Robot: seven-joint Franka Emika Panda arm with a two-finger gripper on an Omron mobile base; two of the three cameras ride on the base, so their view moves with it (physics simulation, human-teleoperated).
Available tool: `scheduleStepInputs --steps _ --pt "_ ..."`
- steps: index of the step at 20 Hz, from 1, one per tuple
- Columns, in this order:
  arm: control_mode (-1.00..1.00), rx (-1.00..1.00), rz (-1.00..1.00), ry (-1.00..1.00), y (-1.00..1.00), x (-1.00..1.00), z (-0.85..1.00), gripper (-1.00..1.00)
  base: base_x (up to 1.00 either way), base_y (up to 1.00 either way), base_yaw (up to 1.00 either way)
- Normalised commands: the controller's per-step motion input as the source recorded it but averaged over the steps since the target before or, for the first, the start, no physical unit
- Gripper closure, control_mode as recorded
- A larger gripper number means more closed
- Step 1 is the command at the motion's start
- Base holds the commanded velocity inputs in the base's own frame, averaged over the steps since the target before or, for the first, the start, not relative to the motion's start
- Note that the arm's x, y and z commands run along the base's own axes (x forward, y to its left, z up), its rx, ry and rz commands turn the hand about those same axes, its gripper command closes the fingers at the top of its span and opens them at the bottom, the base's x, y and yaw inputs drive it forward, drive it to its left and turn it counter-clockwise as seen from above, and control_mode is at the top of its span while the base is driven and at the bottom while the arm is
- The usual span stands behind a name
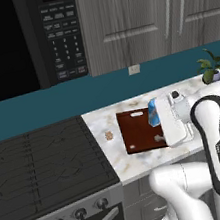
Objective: Take out the milk from the fridge and place it on the tray on the counter. Then take the sugar cube near the tray and place it in the tray.
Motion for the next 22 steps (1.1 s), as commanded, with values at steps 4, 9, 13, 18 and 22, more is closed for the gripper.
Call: scheduleStepInputs --steps 4,9,13,18,22 --pt "-1.0 -0.34 -0.25 0.2 0.58 -0.18 0.05 -1.0 0.0 0.0 0.0" --pt "-1.0 -0.37 -0.17 0.01 0.28 -0.3 0.04 -1.0 0.0 0.0 0.0" --pt "-1.0 -0.3 -0.1 0.01 0.28 -0.14 0.0 -1.0 0.0 0.0 0.0" --pt "-1.0 -0.31 -0.04 0.05 0.26 0.0 0.0 -1.0 0.0 0.0 0.0" --pt "-1.0 -0.35 -0.01 0.07 0.21 0.0 0.0 -1.0 0.0 0.0 0.0"
